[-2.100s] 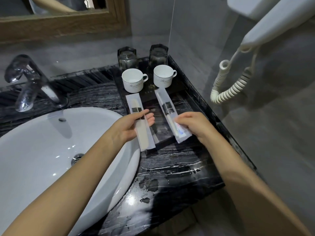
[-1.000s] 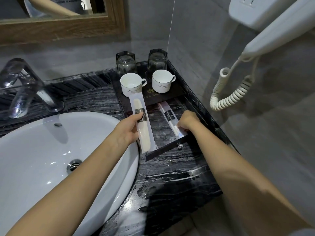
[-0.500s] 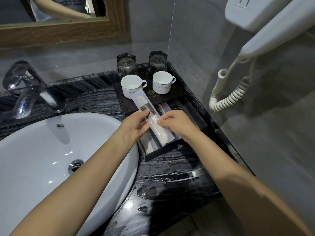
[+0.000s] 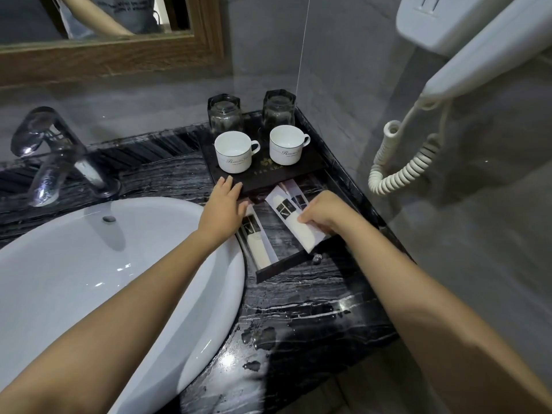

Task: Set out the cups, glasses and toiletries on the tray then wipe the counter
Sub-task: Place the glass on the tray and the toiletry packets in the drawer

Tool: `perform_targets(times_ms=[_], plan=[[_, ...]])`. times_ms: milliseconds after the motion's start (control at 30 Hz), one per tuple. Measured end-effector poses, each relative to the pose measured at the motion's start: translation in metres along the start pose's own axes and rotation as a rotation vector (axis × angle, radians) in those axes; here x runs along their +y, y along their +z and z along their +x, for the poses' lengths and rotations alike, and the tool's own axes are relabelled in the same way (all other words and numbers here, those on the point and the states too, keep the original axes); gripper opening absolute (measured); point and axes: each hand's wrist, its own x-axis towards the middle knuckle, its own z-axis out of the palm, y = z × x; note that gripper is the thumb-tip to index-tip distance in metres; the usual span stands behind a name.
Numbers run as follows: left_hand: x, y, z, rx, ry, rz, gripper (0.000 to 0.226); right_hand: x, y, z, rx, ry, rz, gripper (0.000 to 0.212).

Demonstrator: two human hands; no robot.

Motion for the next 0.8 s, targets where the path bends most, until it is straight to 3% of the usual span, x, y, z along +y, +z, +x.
perform_targets(times_ms=[267, 467, 567, 633, 733, 800], plan=[[-0.005, 0.002, -0.002, 0.004, 0.060, 0.084, 0.053, 0.008, 0.044, 0.025, 0.049, -0.004, -0.141, 0.023], [-0.006, 0.004, -0.001, 0.028, 0.071, 0.097, 0.053, 0.012, 0.048, 0.026, 0.089, -0.042, -0.303, 0.004], [-0.006, 0.005, -0.001, 0.034, 0.072, 0.101, 0.054, 0.012, 0.052, 0.025, 0.157, -0.047, -0.420, 0.029], [-0.006, 0.005, -0.001, 0.038, 0.075, 0.105, 0.054, 0.012, 0.055, 0.023, 0.162, -0.047, -0.484, 0.031], [-0.006, 0.005, -0.002, 0.032, 0.076, 0.108, 0.054, 0.014, 0.049, 0.021, 0.194, -0.105, -0.542, 0.021], [-0.007, 0.004, -0.001, 0.033, 0.076, 0.110, 0.054, 0.018, 0.039, 0.023, 0.304, -0.196, -0.530, 0.010]])
